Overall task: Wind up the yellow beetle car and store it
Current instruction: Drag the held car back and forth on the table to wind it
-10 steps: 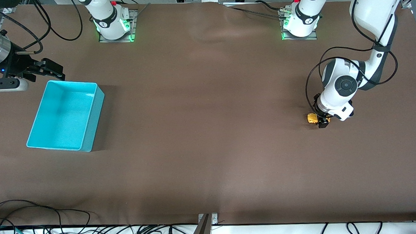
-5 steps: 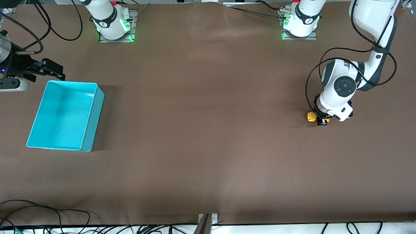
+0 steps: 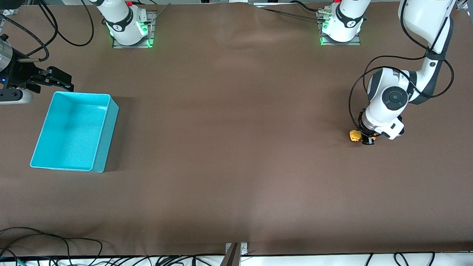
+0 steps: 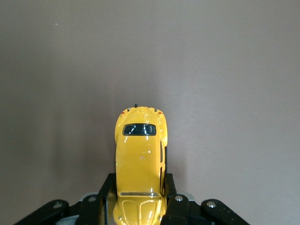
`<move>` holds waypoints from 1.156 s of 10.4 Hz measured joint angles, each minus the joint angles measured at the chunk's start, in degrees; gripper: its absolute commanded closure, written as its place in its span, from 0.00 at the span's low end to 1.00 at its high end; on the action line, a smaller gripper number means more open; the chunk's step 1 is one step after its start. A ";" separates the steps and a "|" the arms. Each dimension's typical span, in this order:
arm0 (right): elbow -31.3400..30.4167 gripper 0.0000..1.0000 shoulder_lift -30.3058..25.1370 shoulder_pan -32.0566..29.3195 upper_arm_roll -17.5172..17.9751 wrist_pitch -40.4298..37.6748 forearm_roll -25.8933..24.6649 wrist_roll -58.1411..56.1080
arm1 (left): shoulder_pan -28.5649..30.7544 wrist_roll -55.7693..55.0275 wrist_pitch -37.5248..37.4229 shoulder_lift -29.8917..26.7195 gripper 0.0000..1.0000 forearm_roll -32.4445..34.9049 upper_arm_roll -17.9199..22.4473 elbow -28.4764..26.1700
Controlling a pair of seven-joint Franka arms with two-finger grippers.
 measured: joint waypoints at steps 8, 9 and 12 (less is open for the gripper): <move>0.00 0.00 -0.02 -0.02 -0.05 -0.16 -0.03 0.00 | -0.98 -9.25 -0.68 2.38 1.00 0.03 -7.67 1.21; 0.00 0.00 -0.03 -0.05 -0.12 -0.29 -0.03 0.00 | -0.77 -9.32 -0.75 2.38 1.00 0.03 -7.57 1.22; 0.00 0.00 -0.03 -0.05 -0.15 -0.37 -0.04 0.00 | 0.77 -8.67 -1.88 2.32 1.00 1.89 -6.89 1.26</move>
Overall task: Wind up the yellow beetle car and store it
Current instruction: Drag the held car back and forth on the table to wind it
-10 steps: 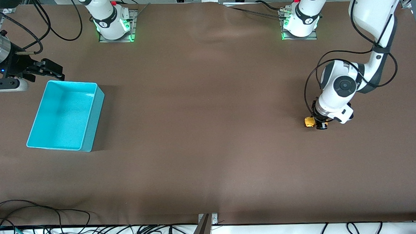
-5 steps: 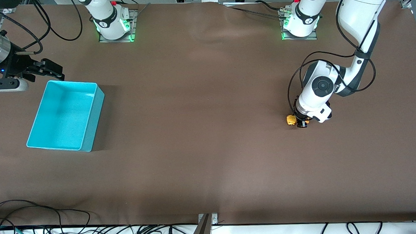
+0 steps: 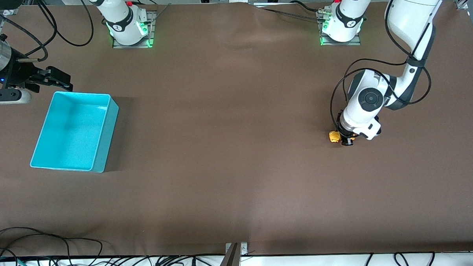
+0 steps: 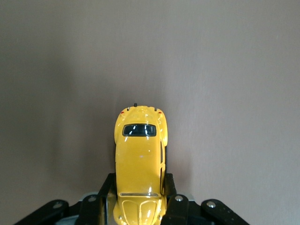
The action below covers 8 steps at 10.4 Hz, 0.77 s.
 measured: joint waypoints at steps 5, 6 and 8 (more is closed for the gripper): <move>0.00 0.00 -0.01 -0.03 -0.13 -0.06 -0.02 -0.17 | 2.43 8.35 -0.69 -0.11 1.00 0.41 2.41 0.00; 0.00 0.00 -0.03 -0.03 -0.13 -0.06 -0.02 -0.19 | 2.61 10.07 -0.68 -0.11 1.00 0.42 3.37 0.01; 0.00 0.00 -0.04 -0.03 -0.14 -0.08 -0.02 -0.22 | 2.86 12.49 -0.61 -0.12 1.00 0.43 4.66 0.02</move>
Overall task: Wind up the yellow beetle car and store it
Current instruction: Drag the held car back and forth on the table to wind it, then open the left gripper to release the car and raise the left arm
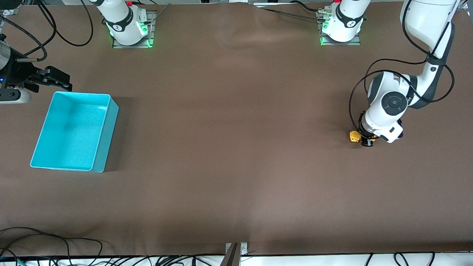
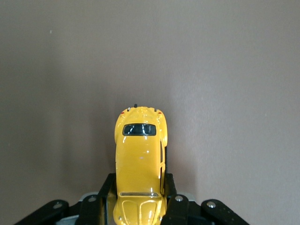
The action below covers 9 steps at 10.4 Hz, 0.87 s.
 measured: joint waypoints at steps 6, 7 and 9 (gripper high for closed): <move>0.00 0.00 -0.01 -0.02 -0.11 -0.05 -0.02 -0.45 | 0.26 6.76 0.55 0.19 1.00 0.00 3.54 0.19; 0.00 0.00 -0.01 -0.03 -0.52 -0.05 -0.03 -0.95 | 0.26 7.27 0.60 0.26 1.00 0.00 3.98 0.28; 0.00 0.00 -0.01 -0.05 -0.80 -0.05 -0.03 -1.25 | 0.26 7.71 0.63 0.35 1.00 0.00 4.43 0.40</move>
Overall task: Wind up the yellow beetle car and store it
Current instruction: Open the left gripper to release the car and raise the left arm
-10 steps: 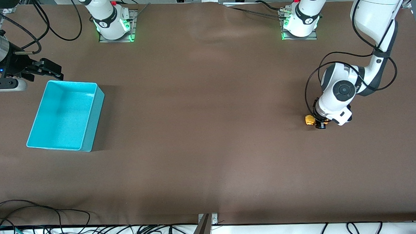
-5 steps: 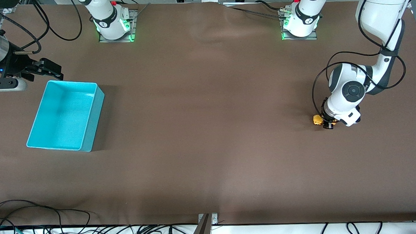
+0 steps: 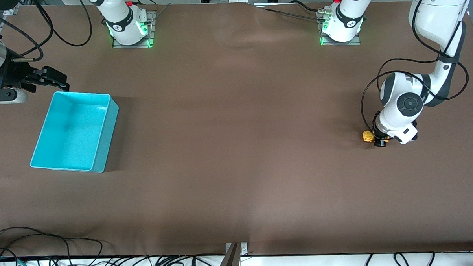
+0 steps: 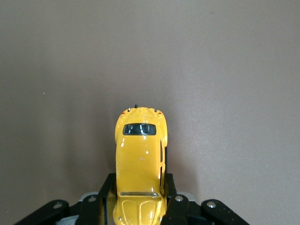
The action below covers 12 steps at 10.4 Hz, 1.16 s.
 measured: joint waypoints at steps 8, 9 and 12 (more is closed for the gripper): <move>0.00 0.00 0.00 0.01 0.00 -0.04 0.00 -0.10 | 0.00 0.14 0.00 0.04 0.17 0.00 0.14 0.05; 0.00 0.00 0.00 0.01 0.00 -0.05 0.00 -0.10 | 0.02 0.14 -0.02 0.77 0.15 0.00 0.33 -0.06; 0.00 0.00 0.00 0.01 0.00 -0.07 0.00 -0.10 | 0.15 0.03 0.74 2.80 0.15 0.00 0.69 0.05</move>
